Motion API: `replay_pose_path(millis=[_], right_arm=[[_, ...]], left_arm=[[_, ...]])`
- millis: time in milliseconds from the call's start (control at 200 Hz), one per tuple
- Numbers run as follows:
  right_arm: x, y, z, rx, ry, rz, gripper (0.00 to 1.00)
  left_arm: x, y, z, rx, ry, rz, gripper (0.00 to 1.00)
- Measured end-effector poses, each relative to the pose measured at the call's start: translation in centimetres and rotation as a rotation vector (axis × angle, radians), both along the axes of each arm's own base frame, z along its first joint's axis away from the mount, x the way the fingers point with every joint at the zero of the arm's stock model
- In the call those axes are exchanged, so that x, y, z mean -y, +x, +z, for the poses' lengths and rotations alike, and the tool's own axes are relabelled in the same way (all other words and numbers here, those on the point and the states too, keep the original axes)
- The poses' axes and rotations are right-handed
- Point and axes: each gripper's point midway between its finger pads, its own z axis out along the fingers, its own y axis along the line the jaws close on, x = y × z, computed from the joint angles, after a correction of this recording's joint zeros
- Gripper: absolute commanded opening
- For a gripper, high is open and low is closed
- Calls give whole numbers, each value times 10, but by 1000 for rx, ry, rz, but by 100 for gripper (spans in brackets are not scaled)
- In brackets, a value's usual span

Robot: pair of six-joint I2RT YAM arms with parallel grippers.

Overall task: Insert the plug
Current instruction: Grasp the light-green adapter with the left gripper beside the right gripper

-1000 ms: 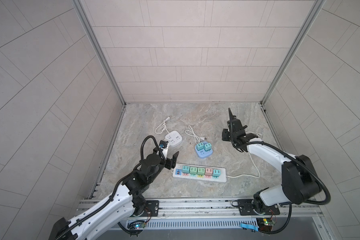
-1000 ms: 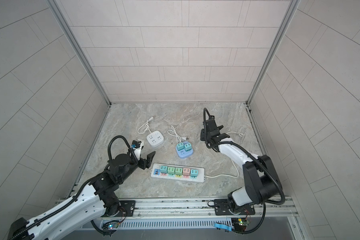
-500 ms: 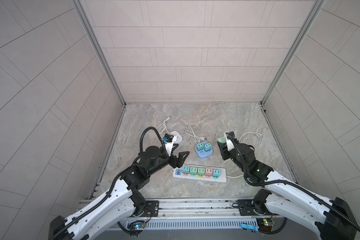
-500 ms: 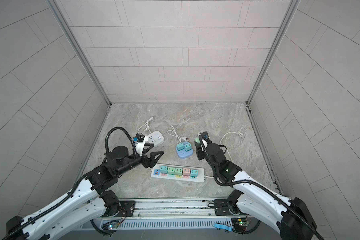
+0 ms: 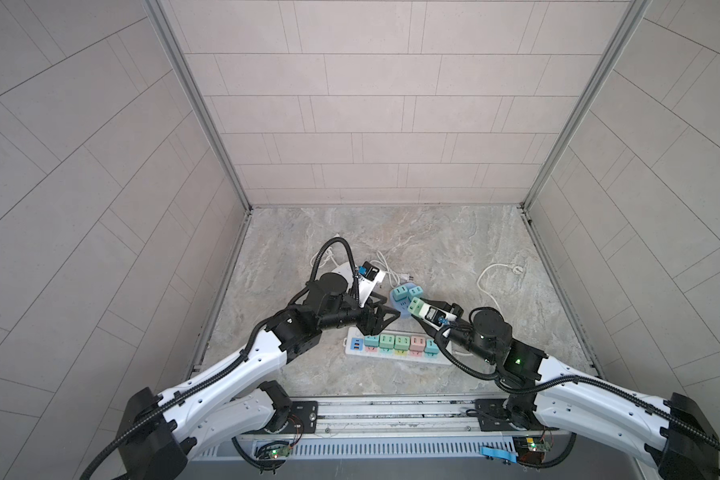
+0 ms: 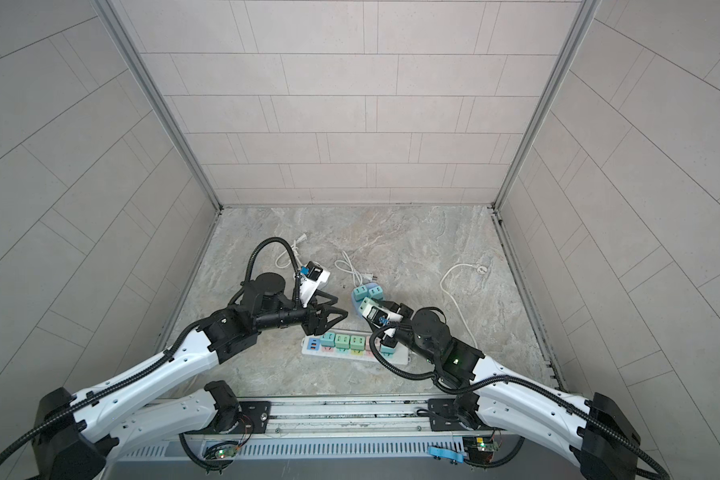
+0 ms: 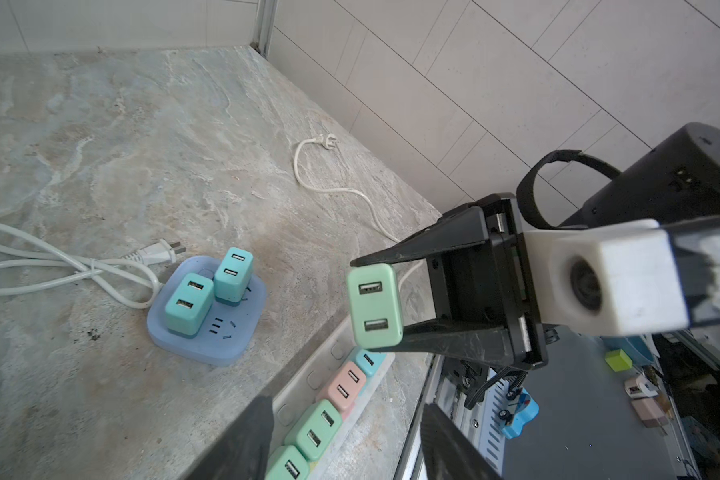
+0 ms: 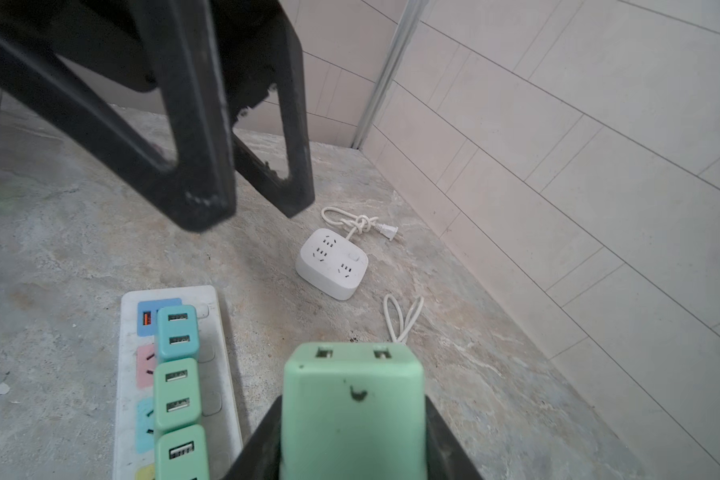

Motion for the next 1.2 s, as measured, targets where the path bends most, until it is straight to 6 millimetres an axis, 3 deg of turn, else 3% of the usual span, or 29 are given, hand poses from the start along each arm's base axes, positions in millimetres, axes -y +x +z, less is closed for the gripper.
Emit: replay_pose_path(millis=[435, 620, 936, 1201], right_arm=[[-15, -16, 5, 96, -53, 77, 7], [-21, -24, 10, 136, -54, 111, 7], [-26, -33, 8, 186, -75, 141, 7], [-25, -30, 9, 227, -101, 126, 7]], left_arm=[[31, -16, -9, -18, 72, -94, 56], [37, -16, -19, -20, 115, -105, 41], [45, -18, -26, -34, 151, -141, 39], [47, -20, -25, -62, 145, -141, 18]])
